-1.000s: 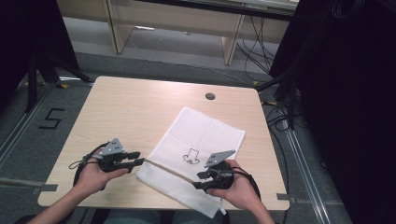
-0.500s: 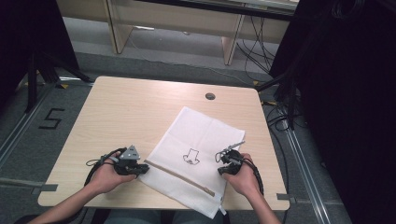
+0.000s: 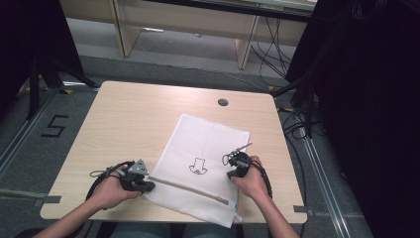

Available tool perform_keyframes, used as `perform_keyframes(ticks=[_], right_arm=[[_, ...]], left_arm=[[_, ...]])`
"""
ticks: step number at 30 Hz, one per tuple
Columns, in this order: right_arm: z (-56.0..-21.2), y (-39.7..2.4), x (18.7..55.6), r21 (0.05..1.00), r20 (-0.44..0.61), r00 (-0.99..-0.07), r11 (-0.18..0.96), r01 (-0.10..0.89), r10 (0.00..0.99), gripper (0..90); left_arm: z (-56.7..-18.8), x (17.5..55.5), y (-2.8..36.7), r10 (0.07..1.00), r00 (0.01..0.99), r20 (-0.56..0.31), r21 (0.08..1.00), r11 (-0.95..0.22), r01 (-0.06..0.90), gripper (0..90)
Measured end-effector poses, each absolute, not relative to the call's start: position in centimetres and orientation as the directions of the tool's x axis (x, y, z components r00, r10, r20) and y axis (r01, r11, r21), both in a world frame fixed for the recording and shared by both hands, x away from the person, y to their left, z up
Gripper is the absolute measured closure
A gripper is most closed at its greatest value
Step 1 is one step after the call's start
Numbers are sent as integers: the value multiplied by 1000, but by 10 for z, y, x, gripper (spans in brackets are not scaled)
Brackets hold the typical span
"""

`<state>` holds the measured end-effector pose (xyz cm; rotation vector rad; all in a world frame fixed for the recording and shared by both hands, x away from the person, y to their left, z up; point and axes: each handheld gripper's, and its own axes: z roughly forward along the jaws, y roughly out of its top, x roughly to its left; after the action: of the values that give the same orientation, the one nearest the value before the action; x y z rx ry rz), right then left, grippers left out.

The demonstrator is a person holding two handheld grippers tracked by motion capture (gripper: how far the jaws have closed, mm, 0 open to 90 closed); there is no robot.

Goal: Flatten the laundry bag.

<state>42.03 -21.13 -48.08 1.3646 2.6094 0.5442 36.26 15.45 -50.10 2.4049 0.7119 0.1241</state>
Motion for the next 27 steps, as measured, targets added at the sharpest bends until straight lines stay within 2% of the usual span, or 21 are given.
perform_keyframes(ticks=[13, 16, 18, 25, 27], right_arm=[[-483, -175, 450, 412, 17, -601, 542, 733, 799, 900], [-484, -171, 455, 428, 28, -593, 527, 735, 805, 900], [-484, -169, 456, 426, 32, -578, 512, 746, 816, 900], [-485, -171, 455, 448, 48, -579, 501, 741, 814, 900], [-485, -171, 454, 446, 60, -570, 489, 750, 819, 900]], left_arm=[[-497, 353, 168, 532, 840, -110, 541, -676, 499, 867], [-499, 348, 164, 566, 813, -136, 566, -629, 533, 866], [-496, 351, 167, 527, 844, -103, 536, -685, 493, 866], [-495, 348, 169, 532, 839, -110, 522, -688, 505, 866], [-497, 346, 166, 557, 820, -133, 549, -648, 529, 866]])
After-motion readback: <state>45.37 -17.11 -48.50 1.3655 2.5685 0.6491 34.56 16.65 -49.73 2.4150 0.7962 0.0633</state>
